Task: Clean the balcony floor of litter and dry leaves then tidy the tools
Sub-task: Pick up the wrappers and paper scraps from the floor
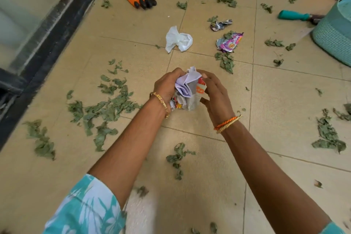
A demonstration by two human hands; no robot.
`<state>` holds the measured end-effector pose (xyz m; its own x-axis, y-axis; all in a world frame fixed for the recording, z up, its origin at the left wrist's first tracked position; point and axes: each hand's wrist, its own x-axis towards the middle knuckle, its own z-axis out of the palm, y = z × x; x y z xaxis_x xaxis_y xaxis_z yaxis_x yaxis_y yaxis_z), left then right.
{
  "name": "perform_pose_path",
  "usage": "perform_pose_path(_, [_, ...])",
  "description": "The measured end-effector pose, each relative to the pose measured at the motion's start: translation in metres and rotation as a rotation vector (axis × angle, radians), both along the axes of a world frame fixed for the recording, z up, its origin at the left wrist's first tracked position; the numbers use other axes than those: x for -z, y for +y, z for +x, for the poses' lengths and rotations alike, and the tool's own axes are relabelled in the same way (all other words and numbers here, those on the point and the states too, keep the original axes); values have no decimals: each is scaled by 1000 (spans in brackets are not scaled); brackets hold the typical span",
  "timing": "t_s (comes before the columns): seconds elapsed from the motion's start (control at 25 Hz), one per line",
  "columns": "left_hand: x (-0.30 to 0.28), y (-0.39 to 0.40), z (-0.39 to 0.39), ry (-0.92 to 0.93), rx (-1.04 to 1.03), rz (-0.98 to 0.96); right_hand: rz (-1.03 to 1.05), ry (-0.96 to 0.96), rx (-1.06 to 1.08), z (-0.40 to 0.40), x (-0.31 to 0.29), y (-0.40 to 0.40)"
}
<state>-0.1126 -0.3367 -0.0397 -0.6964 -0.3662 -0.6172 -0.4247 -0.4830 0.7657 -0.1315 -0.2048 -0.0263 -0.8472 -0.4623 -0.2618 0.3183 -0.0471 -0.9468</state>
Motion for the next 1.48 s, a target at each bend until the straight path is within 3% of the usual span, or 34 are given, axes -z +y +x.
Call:
perform_pose_path(0.12, [-59, 8, 25, -48, -70, 35, -16, -16, 28, 30, -61, -4])
perform_pose_path(0.28, [-156, 11, 67, -118, -208, 135, -42, -197, 44, 59, -157, -23])
perform_pose_path(0.48, [-242, 13, 130, -195, -557, 162, 65, -315, -44, 113, -258, -44])
perform_pose_path(0.68, [-338, 15, 213, -183, -950, 171, 157, -414, -200, 179, -335, -67])
perform_pose_path(0.76, [-358, 10, 251, -192, -1134, 146, 199, -510, -339, 213, -350, -83])
perform_pose_path(0.84, [-372, 3, 297, -226, -1248, 120, 247, -475, -530, 257, -364, -98])
perform_pose_path(0.96, [-376, -6, 365, -257, -1401, 153, 267, -352, -648, 320, -371, -119])
perform_pose_path(1.12, [-353, -20, 453, -286, -1554, 213, 338, -389, -752, 397, -345, -152])
perform_pose_path(1.36, [-224, -27, 568, -229, -1655, 408, 535, -407, -884, 483, -270, -186])
perform_pose_path(1.48, [-253, -42, 587, -202, -1691, 482, 654, -311, -1044, 506, -226, -202])
